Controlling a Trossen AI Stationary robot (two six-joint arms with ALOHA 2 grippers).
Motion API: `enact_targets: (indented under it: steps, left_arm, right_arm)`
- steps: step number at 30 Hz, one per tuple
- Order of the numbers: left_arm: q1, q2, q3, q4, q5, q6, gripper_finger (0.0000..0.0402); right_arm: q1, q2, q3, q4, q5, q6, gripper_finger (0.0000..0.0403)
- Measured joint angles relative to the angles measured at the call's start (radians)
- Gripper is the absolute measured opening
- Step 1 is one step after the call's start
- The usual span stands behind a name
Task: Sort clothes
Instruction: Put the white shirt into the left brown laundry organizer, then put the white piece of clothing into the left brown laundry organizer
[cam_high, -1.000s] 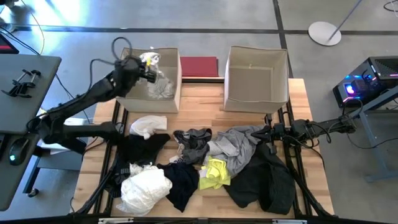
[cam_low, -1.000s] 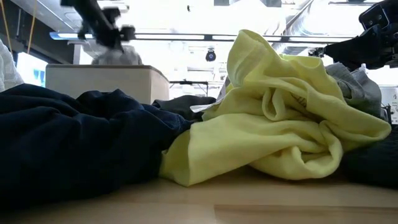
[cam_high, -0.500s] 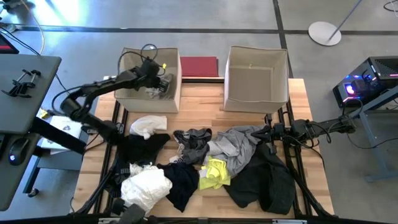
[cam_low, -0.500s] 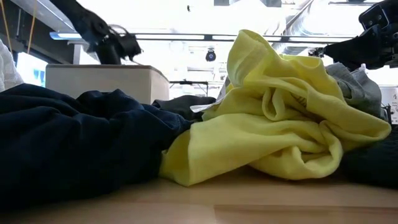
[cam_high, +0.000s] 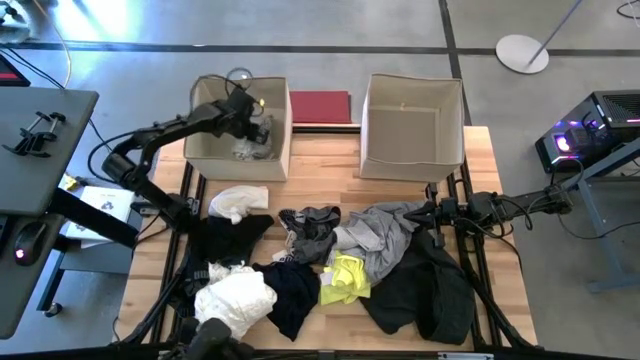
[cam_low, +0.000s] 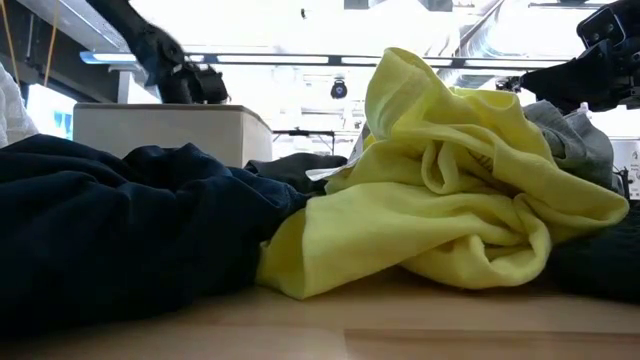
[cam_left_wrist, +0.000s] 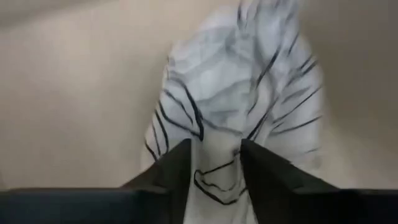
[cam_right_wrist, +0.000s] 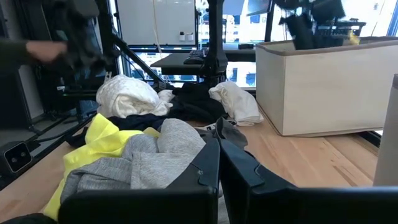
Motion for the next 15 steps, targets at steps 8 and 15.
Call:
enact_targets:
  steps: [8,15]
  left_arm:
    - [-0.052,-0.171,0.27,-0.129,0.11,-0.101,0.0203]
    - [-0.375,-0.376,0.348,-0.124,-0.057,-0.081,0.0173]
  right_arm:
    - [0.0,0.0,0.0,0.0,-0.004,0.0,0.0]
    - [0.0,0.0,0.0,0.0,-0.006,0.0,0.0]
